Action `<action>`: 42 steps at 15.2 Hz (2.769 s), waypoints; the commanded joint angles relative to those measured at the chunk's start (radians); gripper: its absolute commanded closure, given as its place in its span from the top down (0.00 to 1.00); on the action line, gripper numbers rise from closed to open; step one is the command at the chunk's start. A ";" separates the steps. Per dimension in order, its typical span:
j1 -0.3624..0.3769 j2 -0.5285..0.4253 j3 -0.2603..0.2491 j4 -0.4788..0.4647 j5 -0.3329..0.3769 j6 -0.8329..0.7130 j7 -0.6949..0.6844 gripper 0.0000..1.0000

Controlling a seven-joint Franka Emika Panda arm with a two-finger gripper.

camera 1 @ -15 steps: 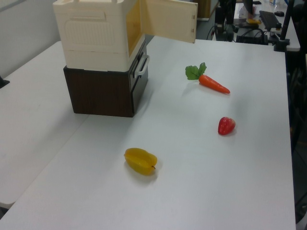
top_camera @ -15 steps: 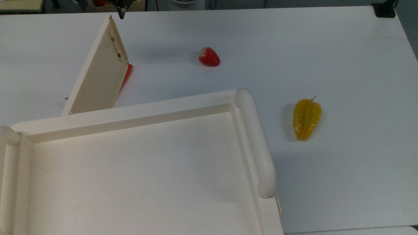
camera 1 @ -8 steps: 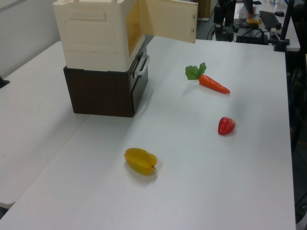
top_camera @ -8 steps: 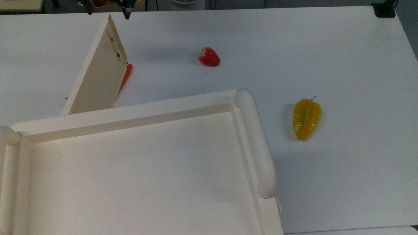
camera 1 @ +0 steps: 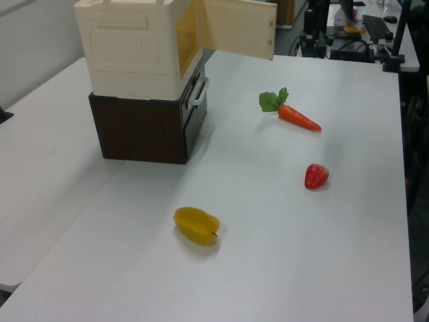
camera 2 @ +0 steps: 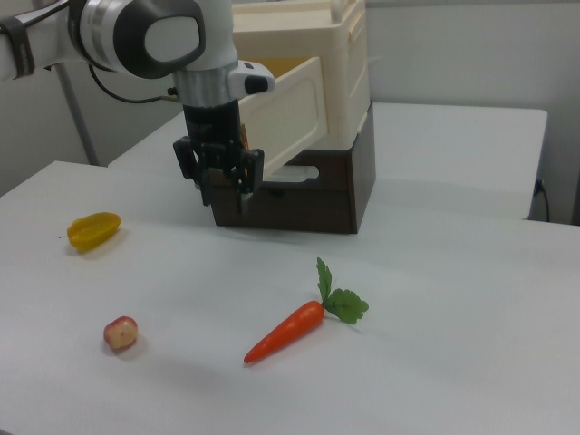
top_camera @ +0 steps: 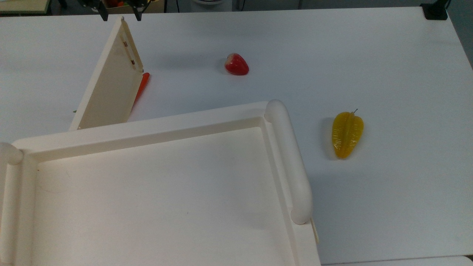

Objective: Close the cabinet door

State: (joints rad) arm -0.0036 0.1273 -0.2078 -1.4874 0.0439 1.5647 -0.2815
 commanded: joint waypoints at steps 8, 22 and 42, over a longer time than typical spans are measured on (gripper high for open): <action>0.020 -0.011 -0.119 -0.017 0.073 0.059 -0.656 0.00; 0.025 0.025 -0.157 -0.019 0.295 0.458 -1.140 0.00; 0.221 0.072 -0.078 0.016 0.327 0.606 -0.718 0.00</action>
State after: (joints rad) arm 0.2105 0.2031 -0.3202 -1.4822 0.3718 2.1387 -1.1023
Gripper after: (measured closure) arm 0.991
